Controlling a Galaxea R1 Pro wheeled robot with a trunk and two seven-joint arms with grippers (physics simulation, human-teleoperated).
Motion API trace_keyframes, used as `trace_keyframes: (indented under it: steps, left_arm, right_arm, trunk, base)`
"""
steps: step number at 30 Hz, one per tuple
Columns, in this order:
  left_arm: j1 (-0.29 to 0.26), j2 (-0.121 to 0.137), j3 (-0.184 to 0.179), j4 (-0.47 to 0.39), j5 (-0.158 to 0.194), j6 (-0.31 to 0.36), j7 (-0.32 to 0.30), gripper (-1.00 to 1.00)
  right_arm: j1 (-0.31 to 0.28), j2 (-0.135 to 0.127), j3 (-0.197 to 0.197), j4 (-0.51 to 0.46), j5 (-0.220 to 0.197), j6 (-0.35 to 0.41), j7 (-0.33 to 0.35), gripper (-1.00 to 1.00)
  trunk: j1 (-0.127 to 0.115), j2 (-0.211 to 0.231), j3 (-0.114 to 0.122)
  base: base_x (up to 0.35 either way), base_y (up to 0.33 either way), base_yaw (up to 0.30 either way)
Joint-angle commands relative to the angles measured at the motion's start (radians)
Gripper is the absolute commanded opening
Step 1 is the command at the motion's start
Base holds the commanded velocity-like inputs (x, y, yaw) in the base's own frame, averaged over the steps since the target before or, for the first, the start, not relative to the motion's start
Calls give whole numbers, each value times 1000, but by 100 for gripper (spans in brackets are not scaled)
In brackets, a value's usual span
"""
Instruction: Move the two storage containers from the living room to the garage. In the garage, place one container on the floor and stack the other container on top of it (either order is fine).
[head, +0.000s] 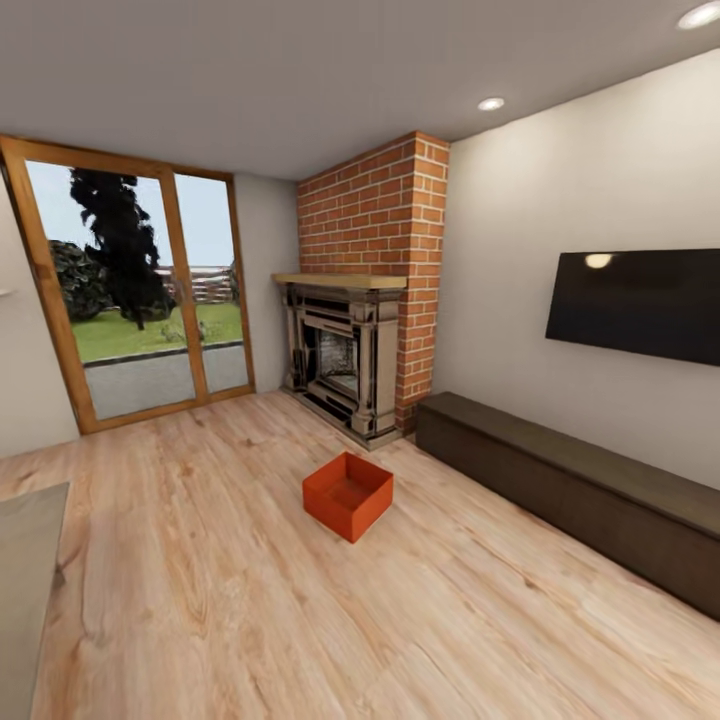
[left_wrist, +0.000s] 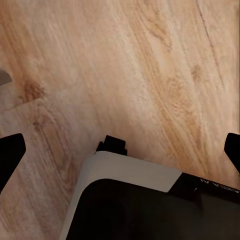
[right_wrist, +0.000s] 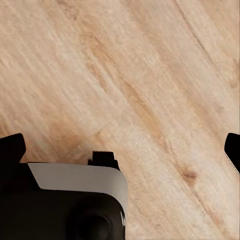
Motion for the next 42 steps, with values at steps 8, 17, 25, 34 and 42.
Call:
trace_keyframes:
  steps: [8, 17, 25, 34, 42]
  left_arm:
    - [-1, 0, 5, 1, 1, -3, 1, 100]
    - [-1, 0, 5, 1, 1, -4, 1, 100]
    - [-1, 0, 5, 1, 1, -3, 1, 100]
    - [-1, 0, 5, 1, 1, -3, 1, 100]
    - [-1, 0, 5, 1, 1, -3, 1, 100]
  right_arm:
    - [-1, 7, 9, 3, -2, -3, -7, 100]
    - [-1, 4, 8, 3, -2, -1, -7, 100]
    - [-1, 2, 7, 3, -3, -1, -7, 100]
    - [-1, 2, 7, 3, -4, 0, -7, 100]
    - [-1, 2, 7, 3, -4, -1, -7, 100]
  trunk:
    - [1, -1, -1]
    - [1, -1, -1]
    - [1, -1, -1]
    - [1, -1, -1]
    - [1, -1, -1]
  base:
    - [330, 0, 26]
    - [330, 0, 241]
    - [330, 0, 267]
    - [330, 0, 268]
    - [330, 0, 268]
